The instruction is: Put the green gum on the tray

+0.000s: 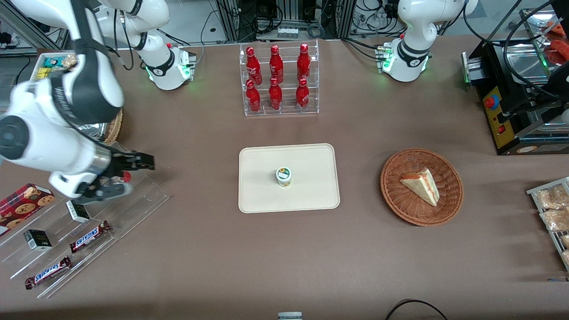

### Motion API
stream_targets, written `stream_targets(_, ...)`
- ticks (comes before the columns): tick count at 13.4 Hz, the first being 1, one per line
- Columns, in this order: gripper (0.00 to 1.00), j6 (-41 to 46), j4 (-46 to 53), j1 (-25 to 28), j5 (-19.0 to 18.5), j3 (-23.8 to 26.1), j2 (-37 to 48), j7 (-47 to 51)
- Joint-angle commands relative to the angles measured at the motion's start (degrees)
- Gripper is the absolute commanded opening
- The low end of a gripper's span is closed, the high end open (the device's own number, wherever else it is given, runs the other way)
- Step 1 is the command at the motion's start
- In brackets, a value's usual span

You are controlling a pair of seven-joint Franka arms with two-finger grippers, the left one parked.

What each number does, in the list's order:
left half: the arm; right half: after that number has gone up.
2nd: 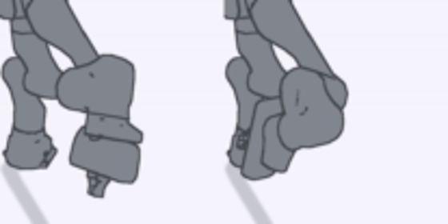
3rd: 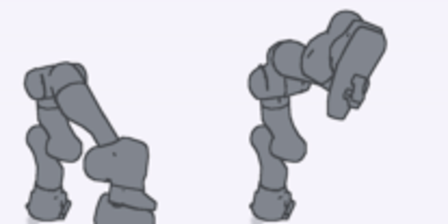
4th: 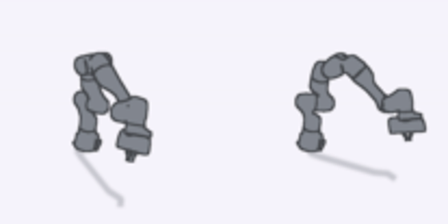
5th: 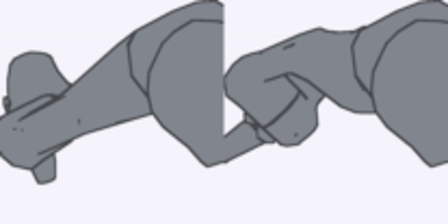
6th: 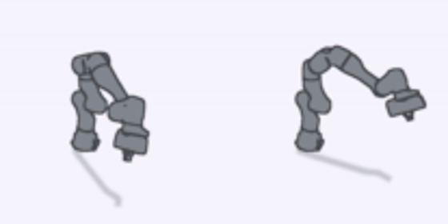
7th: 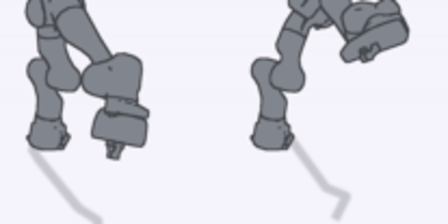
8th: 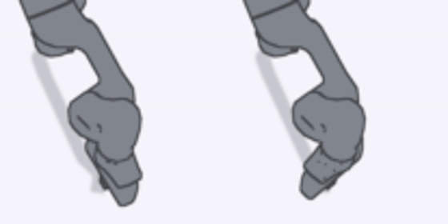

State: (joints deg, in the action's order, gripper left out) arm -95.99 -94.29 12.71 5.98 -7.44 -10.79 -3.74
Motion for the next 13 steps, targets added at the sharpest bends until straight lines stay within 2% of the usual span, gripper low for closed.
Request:
stream_targets(1,1.00,-0.78,-5.18,-3.65,0.79,1.11,4.98,0.05)
stream_targets(4,1.00,-1.31,-5.90,-8.57,-2.71,4.53,6.74,-0.04)
stream_targets(7,1.00,1.14,-5.55,-11.91,-2.99,5.50,7.98,-1.34)
stream_targets(11,1.00,3.78,-4.50,-13.07,-5.70,5.59,9.56,-2.24)
stream_targets(13,1.00,5.89,-4.23,-13.68,-5.89,5.59,10.26,-1.97)
